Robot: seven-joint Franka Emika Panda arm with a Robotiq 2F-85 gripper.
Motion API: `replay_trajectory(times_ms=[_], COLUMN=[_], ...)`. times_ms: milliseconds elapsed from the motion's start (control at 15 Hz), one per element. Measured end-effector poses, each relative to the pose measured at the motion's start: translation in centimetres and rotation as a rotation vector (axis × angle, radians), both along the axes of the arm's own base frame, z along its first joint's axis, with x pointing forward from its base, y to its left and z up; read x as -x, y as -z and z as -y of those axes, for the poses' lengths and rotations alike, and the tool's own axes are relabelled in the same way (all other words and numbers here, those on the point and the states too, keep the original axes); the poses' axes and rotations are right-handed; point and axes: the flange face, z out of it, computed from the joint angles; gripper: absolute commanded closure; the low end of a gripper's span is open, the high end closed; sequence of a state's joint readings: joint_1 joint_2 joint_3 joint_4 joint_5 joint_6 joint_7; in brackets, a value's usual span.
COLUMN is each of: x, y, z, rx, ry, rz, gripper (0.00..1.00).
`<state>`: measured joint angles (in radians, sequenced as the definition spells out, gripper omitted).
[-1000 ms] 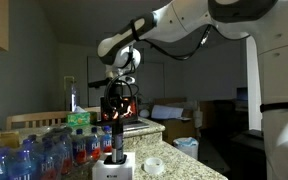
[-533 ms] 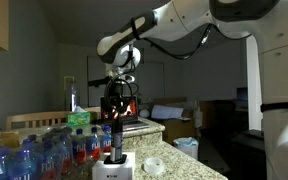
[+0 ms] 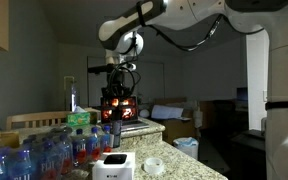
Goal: Take the bottle and the black object and put them on the counter, then stack the clear tape, the black object and the bottle on the box
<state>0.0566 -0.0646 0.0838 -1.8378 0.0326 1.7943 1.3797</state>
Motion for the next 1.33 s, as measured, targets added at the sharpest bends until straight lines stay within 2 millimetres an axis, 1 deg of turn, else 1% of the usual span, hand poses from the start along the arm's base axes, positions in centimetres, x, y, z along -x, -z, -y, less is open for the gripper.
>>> replay_trajectory(times_ms=[200,333,533,733,933,1333], x=[0.2,0.3,0.4,0.1,0.0,0.5], y=[-0.4,-0.6,-1.3,-2.1,-2.5,-2.1], z=[0.0,0.3,2.0,5.1,9.0,17.3], rx=[0.002,0.008,0.022,0.023,0.040,0.040], ry=[-0.001,0.003,0.028,0.080,0.105,0.136], rz=[0.005,-0.010,-0.024,-0.014,-0.007,-0.011], gripper=[0.72,0.72,0.72,0.72,0.72,0.72])
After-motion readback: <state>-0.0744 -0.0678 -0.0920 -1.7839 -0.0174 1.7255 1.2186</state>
